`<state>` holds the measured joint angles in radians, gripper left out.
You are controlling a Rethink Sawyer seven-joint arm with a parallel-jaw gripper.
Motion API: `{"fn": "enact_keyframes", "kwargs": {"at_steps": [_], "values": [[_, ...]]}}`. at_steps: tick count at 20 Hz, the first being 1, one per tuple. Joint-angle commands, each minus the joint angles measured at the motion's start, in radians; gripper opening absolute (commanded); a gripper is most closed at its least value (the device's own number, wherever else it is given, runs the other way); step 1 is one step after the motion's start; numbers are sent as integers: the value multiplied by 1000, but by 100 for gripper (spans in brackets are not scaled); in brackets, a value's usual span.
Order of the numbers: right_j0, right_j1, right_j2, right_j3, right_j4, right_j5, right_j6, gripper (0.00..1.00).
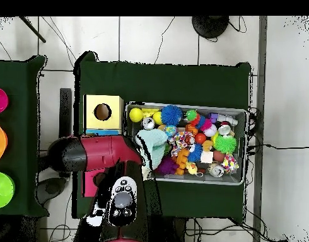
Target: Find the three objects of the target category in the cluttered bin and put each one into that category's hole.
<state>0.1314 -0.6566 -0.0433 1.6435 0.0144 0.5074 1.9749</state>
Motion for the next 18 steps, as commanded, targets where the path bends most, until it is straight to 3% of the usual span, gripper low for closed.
{"fn": "enact_keyframes", "kwargs": {"at_steps": [1, 18], "values": [[-17, -15, 3, 15, 41, 57, 172, 0], [-48, -55, 3, 40, 34, 73, 147, 0]]}}
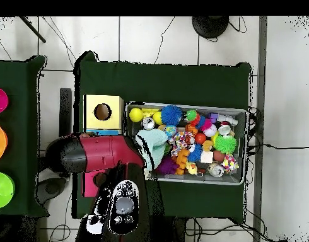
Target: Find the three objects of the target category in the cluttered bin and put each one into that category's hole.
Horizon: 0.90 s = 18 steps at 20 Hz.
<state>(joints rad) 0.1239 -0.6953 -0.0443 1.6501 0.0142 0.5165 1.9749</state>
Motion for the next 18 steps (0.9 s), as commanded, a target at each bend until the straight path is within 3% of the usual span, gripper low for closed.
{"fn": "enact_keyframes", "kwargs": {"at_steps": [1, 6, 7, 11, 18], "values": [[-43, -16, 7, 38, 33, 58, 146, 0], [-54, -15, 16, 42, 26, 53, 132, 0], [-67, -18, 33, 52, 35, 51, 126, 100], [-40, -15, -8, 26, 21, 94, 148, 100], [-35, -18, -10, 19, 26, 110, 147, 100]]}}
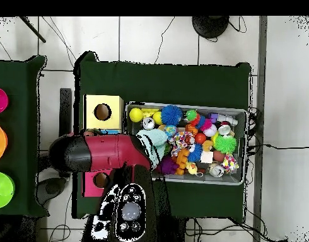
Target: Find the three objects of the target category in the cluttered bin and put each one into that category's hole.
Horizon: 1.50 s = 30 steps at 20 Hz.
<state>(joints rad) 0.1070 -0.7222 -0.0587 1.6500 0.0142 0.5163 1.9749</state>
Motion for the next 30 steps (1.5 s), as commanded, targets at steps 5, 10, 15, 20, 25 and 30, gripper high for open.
{"fn": "enact_keyframes", "kwargs": {"at_steps": [5, 10, 15, 20, 25, 30], "values": [[-26, -3, 14, 30, 30, 109, 136, 100], [-80, -92, 24, 47, 28, 203, 58, 100], [-194, -107, 63, 21, -8, 237, -81, 100], [-310, -94, 116, -12, -56, 253, -190, 100], [-397, -62, 151, -63, -119, 263, -258, 100], [-461, -26, 188, -89, -184, 242, -284, 100]]}}
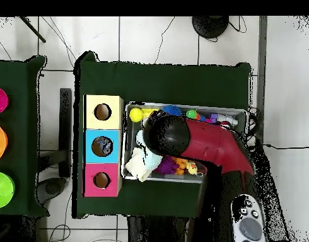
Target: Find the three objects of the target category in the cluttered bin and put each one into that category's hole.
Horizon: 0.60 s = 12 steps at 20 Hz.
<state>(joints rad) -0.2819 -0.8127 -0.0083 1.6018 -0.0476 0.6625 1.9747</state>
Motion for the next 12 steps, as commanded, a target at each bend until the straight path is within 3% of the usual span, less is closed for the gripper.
{"fn": "enact_keyframes", "kwargs": {"at_steps": [1, 12], "values": [[-78, 67, 142, -43, -136, 92, -281, 100], [-151, 106, 213, -39, -251, 37, -256, 100]]}}
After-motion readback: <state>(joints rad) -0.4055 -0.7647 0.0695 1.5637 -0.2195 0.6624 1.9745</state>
